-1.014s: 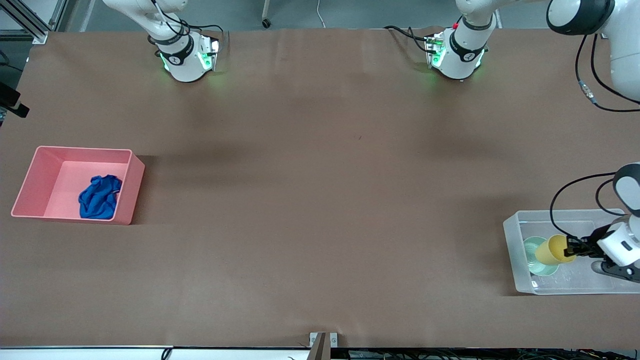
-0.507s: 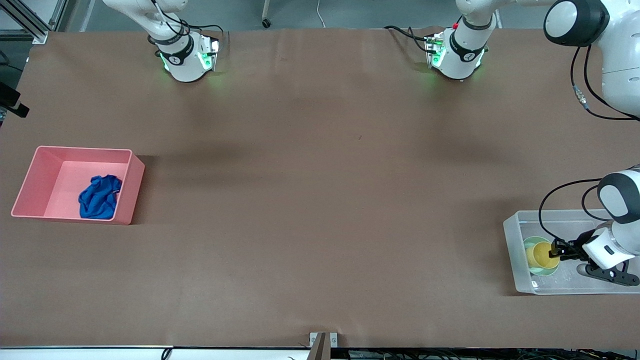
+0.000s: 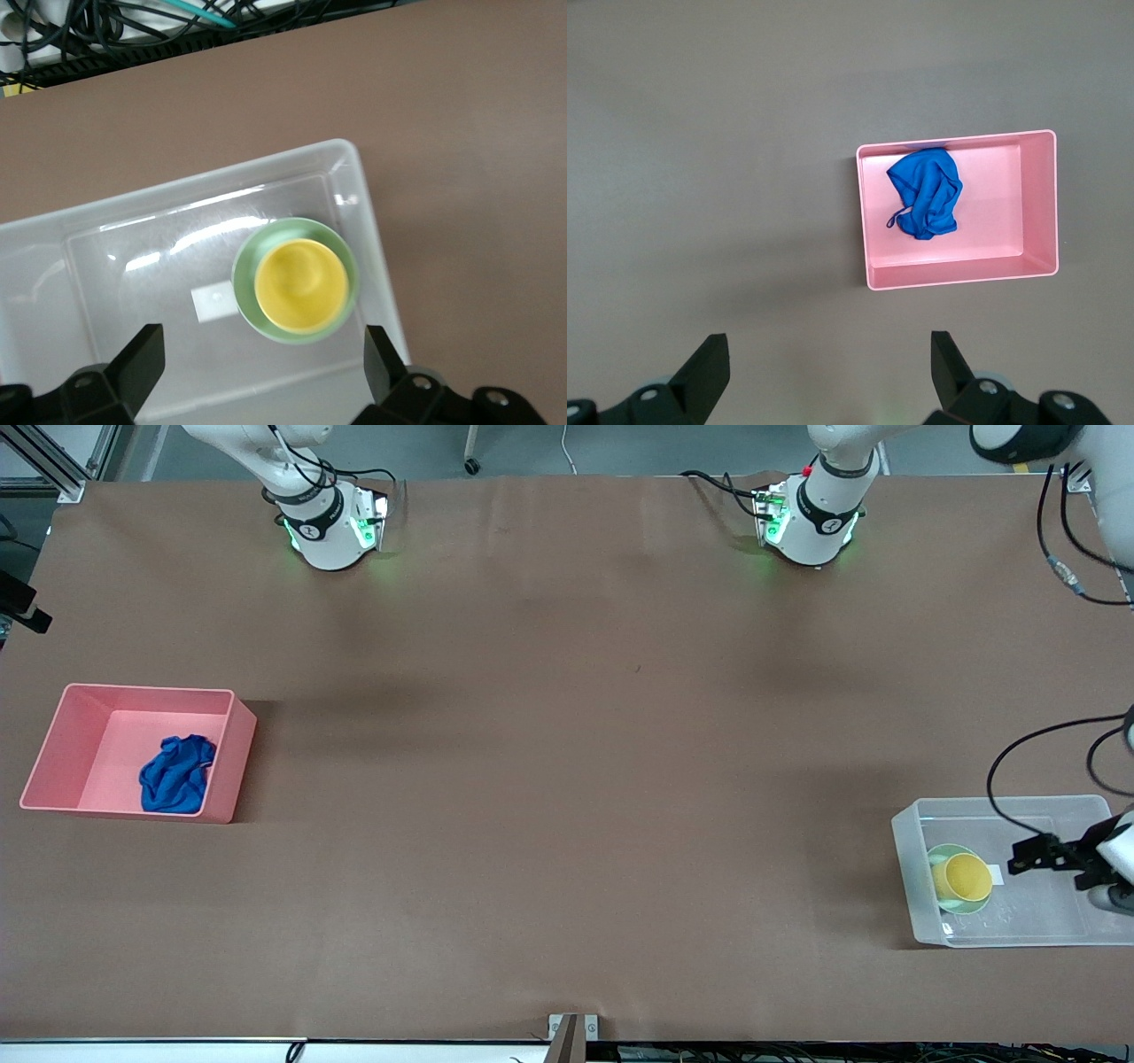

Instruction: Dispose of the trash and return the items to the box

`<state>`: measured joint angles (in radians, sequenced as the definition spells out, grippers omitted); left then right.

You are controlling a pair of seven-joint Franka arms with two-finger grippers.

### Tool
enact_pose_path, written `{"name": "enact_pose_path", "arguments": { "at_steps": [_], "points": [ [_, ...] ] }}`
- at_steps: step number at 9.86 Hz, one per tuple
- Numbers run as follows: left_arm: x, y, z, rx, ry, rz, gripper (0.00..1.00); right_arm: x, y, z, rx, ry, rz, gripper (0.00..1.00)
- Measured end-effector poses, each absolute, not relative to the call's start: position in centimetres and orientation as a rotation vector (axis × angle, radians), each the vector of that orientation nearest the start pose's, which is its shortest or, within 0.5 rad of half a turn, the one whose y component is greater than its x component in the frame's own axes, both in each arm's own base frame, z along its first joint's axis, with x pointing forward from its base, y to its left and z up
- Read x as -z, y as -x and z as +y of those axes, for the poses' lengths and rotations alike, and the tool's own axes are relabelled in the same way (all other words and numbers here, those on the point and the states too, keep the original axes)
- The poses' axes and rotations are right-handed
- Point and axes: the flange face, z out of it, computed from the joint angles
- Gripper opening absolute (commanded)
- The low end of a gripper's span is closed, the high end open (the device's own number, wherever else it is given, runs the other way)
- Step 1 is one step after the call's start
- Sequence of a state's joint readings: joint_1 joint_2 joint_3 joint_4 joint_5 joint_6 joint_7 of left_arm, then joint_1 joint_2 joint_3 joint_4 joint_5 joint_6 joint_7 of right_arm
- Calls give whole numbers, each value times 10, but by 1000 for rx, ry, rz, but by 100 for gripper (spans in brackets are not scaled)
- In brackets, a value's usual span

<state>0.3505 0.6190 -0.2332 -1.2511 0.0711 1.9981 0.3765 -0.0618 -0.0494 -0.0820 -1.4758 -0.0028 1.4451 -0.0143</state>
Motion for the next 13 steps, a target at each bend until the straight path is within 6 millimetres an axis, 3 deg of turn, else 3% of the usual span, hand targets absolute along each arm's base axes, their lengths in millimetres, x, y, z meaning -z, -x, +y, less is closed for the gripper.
{"name": "enact_pose_path", "arguments": {
  "at_steps": [3, 6, 9, 11, 13],
  "points": [
    [-517, -697, 58, 227, 3154, 299, 100, -684, -520, -78, 27, 3135, 206, 100],
    [-589, -649, -5, 125, 3164, 270, 100, -683, -520, -78, 25, 3135, 207, 100],
    [-653, -597, -36, 94, 3116, 303, 100, -683, -520, -78, 25, 3135, 207, 100],
    [-681, -573, -52, 119, 3080, 318, 100, -683, -520, -78, 24, 3135, 208, 100],
    [-700, -558, -51, 153, 3076, 299, 100, -683, -520, -79, 24, 3135, 210, 100]
  ]
}}
